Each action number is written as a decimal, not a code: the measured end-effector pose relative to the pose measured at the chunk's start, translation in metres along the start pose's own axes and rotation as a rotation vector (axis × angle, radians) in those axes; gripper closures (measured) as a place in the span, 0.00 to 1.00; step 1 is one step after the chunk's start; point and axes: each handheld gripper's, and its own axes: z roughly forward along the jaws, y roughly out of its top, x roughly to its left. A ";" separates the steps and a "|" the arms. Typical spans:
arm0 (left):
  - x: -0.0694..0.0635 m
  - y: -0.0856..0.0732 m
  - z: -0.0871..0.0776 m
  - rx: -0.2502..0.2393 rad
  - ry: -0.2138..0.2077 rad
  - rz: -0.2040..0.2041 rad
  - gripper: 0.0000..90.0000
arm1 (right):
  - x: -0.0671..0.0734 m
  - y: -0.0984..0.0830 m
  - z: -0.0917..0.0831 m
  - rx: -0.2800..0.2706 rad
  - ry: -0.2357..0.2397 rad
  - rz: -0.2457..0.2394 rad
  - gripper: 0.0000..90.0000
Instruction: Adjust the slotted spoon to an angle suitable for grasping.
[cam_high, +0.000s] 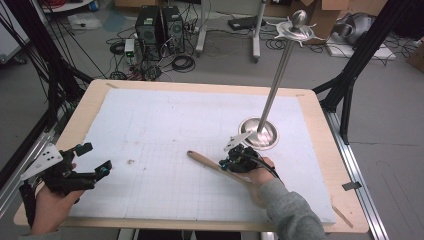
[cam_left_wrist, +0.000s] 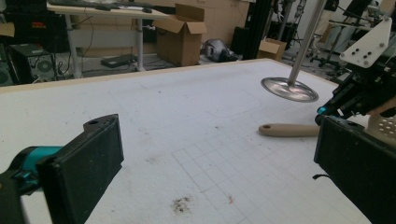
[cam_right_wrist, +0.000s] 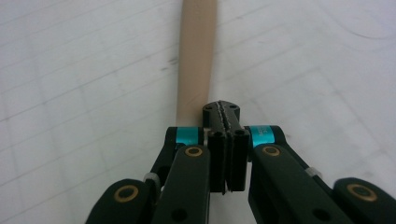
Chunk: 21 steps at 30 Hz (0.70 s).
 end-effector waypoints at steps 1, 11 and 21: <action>0.000 0.000 0.000 -0.001 -0.002 0.001 0.02 | 0.003 0.001 0.002 0.010 0.013 -0.015 1.00; -0.001 0.001 0.000 -0.007 -0.002 0.003 0.02 | 0.020 0.007 0.008 0.039 0.094 -0.133 1.00; -0.001 0.002 0.004 -0.013 -0.013 0.001 0.02 | 0.015 0.001 -0.020 -0.063 0.085 -0.082 0.96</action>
